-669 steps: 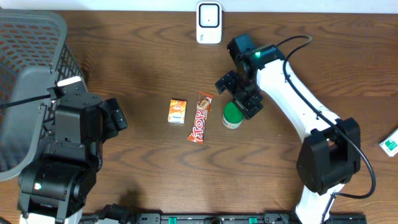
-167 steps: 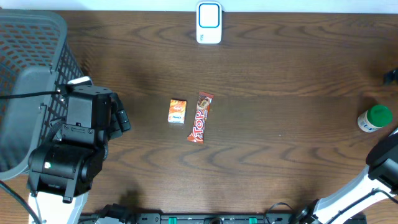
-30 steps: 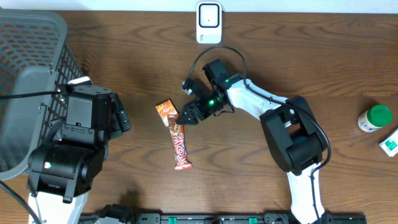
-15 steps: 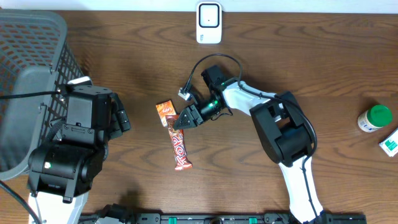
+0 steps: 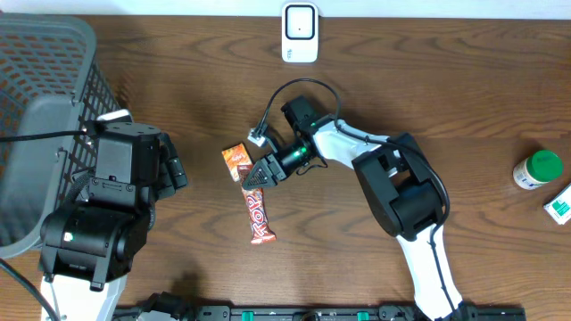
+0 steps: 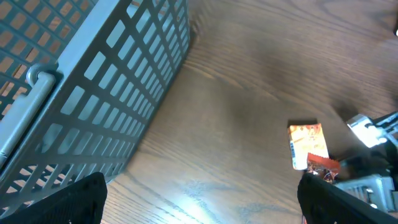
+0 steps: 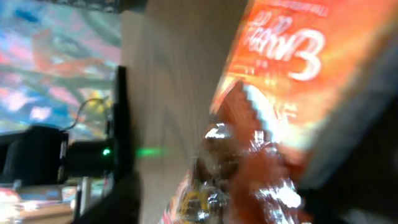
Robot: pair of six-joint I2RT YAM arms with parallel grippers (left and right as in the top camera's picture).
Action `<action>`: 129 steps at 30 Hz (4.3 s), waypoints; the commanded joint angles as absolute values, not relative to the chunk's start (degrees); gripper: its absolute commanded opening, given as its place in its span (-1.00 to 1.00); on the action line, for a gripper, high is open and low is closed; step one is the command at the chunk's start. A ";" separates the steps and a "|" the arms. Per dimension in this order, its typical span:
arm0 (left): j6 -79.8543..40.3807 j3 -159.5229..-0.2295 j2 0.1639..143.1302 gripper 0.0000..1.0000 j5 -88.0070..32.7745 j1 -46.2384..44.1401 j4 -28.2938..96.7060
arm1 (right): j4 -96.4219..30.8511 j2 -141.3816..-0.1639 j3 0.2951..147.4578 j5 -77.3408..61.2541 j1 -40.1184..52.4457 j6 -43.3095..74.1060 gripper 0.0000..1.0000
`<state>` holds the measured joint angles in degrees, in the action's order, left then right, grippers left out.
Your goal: Scan the item barcode
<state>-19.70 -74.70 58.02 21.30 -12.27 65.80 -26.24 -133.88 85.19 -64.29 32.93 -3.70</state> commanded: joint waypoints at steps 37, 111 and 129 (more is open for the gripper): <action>-20.27 -75.22 58.04 0.96 21.52 -12.32 65.98 | -69.76 -109.12 85.60 25.47 38.63 23.38 -0.92; -20.27 -75.22 58.04 0.96 21.52 -12.29 65.98 | -66.11 -120.22 82.46 -28.18 18.81 -4.29 0.68; -20.27 -75.22 58.04 0.96 21.52 -12.32 65.98 | -51.77 -120.25 68.25 -33.47 23.00 -0.99 0.75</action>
